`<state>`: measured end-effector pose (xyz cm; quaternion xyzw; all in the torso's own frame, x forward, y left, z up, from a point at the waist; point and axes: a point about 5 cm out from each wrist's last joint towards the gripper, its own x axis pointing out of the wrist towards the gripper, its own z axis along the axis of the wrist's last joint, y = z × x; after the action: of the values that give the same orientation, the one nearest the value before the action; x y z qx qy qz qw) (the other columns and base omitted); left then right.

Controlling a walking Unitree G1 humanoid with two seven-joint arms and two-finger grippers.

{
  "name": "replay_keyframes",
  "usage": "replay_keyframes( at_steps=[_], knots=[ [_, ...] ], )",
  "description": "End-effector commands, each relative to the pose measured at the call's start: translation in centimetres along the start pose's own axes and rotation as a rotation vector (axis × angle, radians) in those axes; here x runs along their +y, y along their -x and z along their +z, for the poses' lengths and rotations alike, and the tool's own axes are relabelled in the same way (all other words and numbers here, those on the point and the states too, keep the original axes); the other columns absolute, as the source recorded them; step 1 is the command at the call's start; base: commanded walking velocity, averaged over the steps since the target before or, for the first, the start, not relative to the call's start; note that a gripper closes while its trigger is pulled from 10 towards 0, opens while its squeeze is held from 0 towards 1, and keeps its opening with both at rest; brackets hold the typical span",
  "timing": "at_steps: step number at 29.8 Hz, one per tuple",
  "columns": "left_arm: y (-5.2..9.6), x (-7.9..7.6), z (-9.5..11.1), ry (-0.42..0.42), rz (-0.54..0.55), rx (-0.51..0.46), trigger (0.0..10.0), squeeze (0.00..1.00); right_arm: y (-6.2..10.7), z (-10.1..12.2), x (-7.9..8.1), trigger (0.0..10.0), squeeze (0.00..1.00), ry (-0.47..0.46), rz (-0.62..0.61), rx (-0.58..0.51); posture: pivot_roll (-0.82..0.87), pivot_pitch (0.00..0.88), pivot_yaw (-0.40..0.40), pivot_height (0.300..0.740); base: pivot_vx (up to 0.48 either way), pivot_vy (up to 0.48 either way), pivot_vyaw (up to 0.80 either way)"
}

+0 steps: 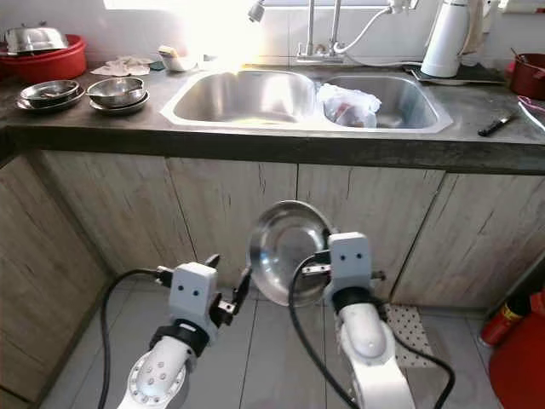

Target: Kitchen organization

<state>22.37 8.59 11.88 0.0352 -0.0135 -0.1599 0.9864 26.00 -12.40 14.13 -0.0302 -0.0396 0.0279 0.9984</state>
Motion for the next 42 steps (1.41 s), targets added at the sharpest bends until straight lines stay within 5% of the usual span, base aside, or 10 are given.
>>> replay_keyframes(
  at_steps=[1, 42],
  knots=[
    [0.1, -0.1, 0.0, -0.001, -0.003, 0.002, 10.0, 0.0, -0.2, 0.8, 0.2, 10.0, 0.0, -0.005, 0.009, -0.042, 0.03, 0.04, -0.002, 0.74, 0.244, 0.0, 0.0],
    [0.1, 0.2, 0.2, -0.003, 0.011, -0.006, 10.0, 0.0, -0.7, 1.6, 1.0, 10.0, 0.0, -0.026, 0.079, -0.084, 0.03, 0.054, -0.004, 0.74, 0.341, 0.0, 0.06]
  ],
)
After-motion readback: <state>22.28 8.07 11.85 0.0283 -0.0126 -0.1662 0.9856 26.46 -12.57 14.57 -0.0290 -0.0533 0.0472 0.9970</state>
